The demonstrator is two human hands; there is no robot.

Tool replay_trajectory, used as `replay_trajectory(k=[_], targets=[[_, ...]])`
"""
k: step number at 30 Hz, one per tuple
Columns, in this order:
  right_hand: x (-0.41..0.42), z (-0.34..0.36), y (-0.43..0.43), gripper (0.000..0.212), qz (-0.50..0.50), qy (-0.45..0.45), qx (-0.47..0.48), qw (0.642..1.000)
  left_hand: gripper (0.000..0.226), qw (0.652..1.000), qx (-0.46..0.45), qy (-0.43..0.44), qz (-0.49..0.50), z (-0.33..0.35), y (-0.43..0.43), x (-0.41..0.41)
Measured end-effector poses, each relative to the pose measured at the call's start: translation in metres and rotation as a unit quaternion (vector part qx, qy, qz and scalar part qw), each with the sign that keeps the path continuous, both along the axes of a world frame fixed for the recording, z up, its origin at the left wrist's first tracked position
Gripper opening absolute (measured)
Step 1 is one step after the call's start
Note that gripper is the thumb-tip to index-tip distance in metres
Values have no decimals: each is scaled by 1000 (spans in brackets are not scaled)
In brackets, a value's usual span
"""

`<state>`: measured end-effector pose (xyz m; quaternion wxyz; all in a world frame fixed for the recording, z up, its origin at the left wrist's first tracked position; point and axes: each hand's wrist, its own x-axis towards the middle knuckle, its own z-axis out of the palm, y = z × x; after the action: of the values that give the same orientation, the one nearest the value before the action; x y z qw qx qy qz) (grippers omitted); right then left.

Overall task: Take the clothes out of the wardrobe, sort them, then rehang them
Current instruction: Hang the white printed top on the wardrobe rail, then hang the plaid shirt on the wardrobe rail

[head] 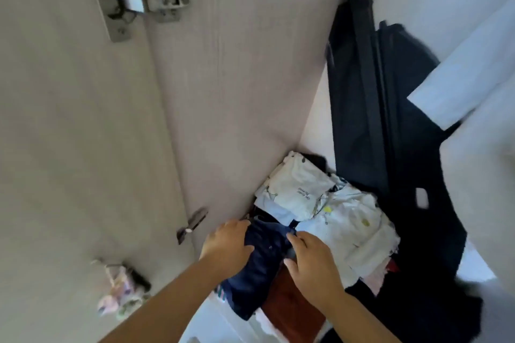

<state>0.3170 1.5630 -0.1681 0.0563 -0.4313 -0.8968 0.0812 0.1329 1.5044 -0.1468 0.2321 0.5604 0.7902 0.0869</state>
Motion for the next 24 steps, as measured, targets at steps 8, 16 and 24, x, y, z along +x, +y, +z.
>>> replay_trajectory(k=[8, 16, 24], targets=[[-52, -19, -76, 52, 281, -70, -50, 956, 57, 958, -53, -10, 281, -31, -170, 8], [-127, -20, -225, 54, 524, -82, -35, 847, 56, 822, -77, -16, 564, -33, -368, 42], [-187, -18, -402, 42, 699, -104, -67, 705, 56, 688, -71, -39, 721, -37, -528, 63]])
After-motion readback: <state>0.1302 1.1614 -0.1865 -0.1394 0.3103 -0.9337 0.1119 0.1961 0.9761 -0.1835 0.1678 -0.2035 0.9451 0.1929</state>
